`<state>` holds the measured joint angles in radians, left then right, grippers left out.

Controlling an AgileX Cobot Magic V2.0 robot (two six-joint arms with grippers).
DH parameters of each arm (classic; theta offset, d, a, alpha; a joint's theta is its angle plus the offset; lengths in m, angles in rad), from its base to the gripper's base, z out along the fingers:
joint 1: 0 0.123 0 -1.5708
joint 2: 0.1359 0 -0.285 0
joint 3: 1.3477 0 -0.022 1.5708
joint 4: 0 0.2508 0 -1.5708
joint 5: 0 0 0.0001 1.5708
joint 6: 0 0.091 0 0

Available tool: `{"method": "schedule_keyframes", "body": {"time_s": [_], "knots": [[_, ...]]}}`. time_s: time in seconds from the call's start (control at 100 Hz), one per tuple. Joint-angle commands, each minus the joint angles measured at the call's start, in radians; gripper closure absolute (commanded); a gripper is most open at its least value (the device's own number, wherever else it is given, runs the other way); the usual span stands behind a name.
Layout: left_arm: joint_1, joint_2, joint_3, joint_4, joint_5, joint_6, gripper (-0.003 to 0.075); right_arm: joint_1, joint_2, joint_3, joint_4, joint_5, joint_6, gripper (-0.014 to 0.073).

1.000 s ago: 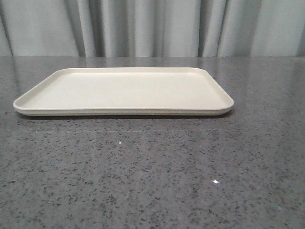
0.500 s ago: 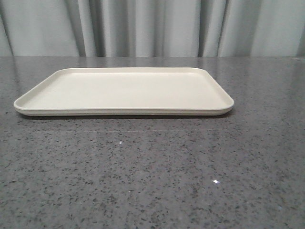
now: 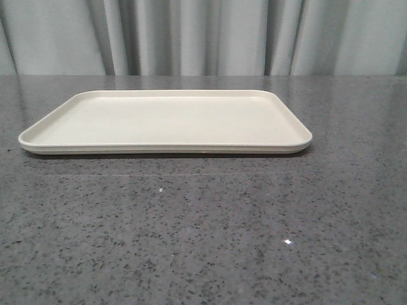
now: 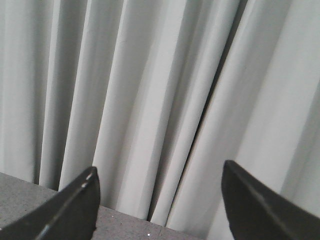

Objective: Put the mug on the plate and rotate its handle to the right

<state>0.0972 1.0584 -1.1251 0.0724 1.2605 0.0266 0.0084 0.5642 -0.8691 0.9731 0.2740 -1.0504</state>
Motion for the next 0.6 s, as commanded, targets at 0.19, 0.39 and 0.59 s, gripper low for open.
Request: {"method": "schedule_keyframes", "body": {"time_s": [0.19,0.39,0.59], "knots": [[-0.007,-0.01,-0.024,0.015,0.003,0.0,0.0409,0.003,0.011,-0.022,0.008,-0.037,-0.009,0.0076],[-0.007,-0.01,-0.02,0.021,0.003,0.0,0.0409,0.003,0.011,0.008,0.008,-0.04,-0.009,0.0076],[-0.007,-0.01,-0.013,0.021,-0.004,0.0,0.0409,0.003,0.011,0.01,0.008,-0.05,-0.009,0.0076]]}}
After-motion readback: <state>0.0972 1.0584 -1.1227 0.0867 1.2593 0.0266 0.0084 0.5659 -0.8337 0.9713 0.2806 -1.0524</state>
